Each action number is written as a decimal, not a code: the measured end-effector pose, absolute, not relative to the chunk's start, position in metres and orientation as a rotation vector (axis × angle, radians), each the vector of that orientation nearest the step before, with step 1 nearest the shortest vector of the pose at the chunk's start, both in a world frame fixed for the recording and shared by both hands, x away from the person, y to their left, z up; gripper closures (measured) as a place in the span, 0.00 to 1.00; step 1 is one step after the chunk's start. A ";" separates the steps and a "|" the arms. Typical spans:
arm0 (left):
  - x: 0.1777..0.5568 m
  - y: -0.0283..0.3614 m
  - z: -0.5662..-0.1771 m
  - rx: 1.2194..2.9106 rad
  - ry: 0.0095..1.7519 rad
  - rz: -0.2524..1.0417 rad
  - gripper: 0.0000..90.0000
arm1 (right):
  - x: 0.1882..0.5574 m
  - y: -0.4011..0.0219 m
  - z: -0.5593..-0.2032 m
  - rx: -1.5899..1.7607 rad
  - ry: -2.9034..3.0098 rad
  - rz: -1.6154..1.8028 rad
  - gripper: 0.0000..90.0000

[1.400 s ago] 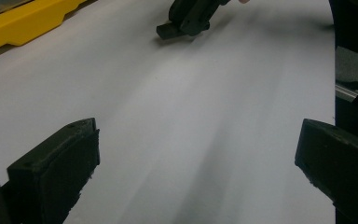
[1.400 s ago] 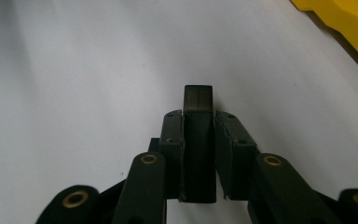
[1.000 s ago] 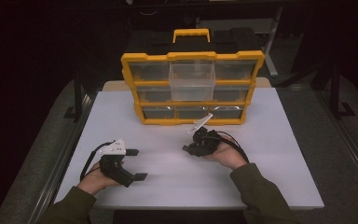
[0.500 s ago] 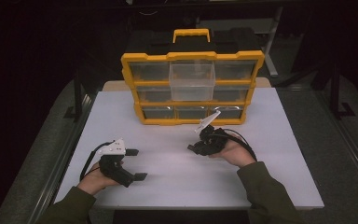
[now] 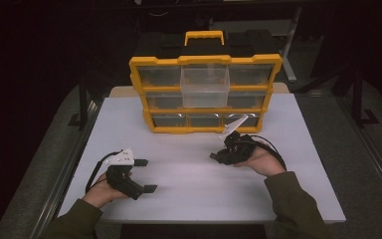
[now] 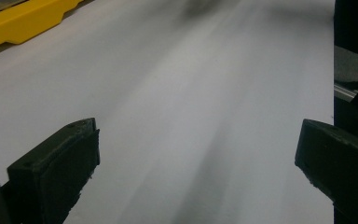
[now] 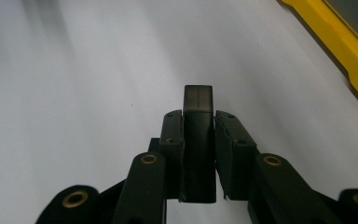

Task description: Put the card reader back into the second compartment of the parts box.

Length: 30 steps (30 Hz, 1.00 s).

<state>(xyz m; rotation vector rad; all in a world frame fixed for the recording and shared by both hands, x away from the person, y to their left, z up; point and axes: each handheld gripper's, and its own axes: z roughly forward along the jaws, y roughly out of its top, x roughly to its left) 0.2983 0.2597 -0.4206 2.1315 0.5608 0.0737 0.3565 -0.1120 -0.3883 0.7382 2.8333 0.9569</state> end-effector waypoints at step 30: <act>0.297 0.260 -0.421 2.126 0.572 0.075 0.00 | 0.363 -0.150 -0.329 0.713 2.817 1.040 0.80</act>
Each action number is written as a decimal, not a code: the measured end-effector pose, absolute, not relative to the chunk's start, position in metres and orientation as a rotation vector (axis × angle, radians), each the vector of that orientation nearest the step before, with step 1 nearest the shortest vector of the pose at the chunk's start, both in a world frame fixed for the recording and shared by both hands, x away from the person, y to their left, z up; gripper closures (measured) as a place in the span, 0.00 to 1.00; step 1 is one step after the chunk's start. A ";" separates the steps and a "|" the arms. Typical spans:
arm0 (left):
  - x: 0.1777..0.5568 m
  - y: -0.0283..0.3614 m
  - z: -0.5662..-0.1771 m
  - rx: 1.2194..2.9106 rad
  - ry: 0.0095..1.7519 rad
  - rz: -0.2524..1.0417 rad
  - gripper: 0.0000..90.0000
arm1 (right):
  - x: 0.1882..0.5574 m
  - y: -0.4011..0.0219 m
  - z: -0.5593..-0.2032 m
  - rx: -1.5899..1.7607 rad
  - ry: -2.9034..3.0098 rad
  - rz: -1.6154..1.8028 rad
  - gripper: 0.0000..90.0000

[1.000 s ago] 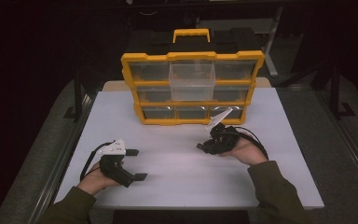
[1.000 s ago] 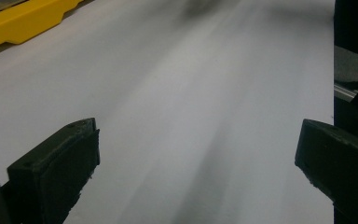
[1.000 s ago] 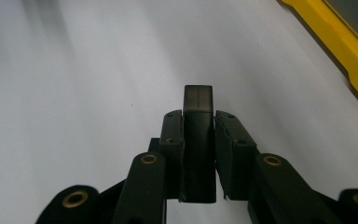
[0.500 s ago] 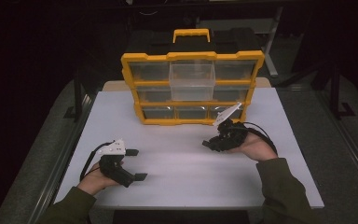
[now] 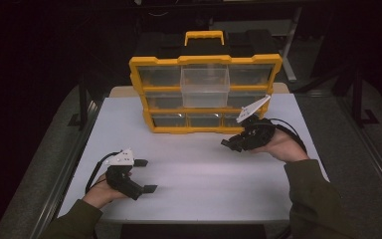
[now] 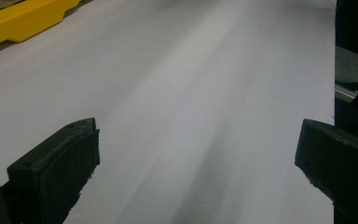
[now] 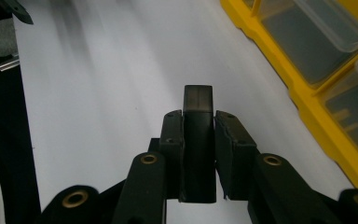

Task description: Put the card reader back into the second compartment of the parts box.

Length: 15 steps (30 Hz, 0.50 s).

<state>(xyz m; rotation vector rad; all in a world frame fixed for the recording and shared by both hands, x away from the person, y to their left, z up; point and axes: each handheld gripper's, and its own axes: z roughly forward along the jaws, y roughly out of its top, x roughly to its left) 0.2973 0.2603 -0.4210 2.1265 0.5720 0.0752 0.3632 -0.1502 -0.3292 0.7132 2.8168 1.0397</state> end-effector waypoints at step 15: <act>0.297 0.260 -0.421 2.125 0.574 0.074 0.00 | 0.368 -0.163 -0.286 0.699 2.772 1.026 0.80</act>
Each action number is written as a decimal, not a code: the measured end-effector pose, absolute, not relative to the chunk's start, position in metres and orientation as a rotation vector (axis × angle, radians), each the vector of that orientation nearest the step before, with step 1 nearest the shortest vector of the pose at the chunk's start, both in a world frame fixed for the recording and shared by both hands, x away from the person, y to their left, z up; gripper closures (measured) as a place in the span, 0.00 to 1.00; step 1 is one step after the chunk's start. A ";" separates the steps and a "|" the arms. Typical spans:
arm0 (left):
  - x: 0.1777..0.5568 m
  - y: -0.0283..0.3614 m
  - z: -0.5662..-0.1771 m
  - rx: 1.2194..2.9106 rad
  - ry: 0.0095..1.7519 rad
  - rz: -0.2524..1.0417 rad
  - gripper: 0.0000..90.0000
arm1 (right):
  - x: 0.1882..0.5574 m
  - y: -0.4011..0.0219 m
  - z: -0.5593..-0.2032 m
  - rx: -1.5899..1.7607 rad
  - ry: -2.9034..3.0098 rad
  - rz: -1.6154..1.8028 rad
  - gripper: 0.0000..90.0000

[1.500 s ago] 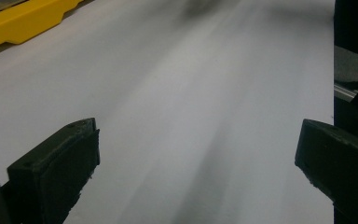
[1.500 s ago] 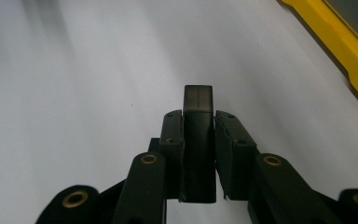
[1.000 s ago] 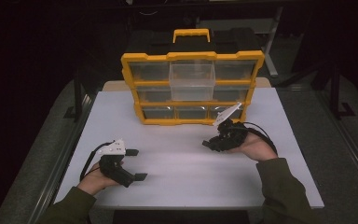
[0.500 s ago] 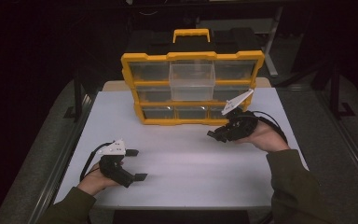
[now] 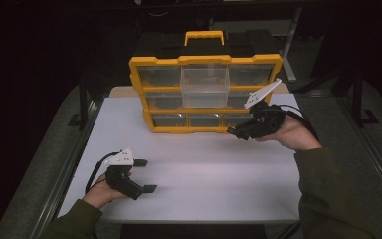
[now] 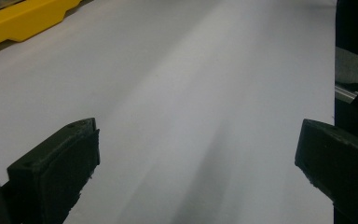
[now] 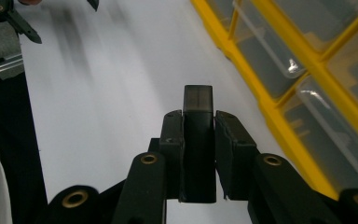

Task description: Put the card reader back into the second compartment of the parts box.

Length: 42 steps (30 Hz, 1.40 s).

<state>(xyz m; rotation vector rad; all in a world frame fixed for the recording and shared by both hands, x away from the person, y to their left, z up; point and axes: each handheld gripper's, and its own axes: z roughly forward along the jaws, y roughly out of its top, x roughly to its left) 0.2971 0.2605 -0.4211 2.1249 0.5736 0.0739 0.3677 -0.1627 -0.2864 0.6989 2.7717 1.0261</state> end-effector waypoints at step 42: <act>0.298 0.261 -0.421 2.122 0.577 0.065 0.00 | 0.386 -0.174 -0.159 0.657 2.650 1.086 0.80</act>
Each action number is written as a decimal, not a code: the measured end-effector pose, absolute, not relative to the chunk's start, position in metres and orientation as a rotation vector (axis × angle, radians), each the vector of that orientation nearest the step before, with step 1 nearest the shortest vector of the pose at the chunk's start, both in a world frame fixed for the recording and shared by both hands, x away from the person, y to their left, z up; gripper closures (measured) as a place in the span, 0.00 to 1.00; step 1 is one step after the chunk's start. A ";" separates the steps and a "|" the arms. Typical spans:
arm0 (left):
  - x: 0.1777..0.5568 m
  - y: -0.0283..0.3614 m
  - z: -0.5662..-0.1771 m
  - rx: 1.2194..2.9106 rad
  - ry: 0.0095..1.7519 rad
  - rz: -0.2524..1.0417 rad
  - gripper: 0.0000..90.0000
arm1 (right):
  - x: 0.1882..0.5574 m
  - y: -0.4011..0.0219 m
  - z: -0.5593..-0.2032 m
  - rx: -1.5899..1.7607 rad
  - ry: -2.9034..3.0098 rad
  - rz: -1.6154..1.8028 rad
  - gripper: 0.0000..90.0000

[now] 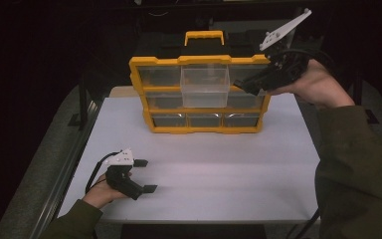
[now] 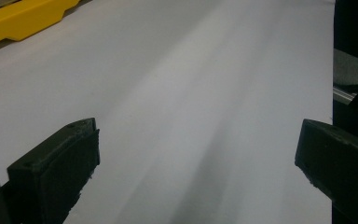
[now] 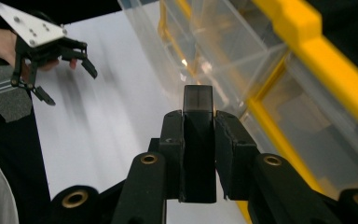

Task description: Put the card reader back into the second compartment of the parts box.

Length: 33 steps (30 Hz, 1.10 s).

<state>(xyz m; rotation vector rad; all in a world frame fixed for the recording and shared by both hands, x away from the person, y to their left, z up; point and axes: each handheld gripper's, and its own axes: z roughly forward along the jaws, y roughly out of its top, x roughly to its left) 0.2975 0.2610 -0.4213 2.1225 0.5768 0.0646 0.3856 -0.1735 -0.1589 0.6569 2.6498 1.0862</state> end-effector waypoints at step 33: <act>0.296 0.262 -0.422 2.119 0.577 0.059 0.00 | 0.440 -0.084 -0.161 0.570 2.728 1.097 0.80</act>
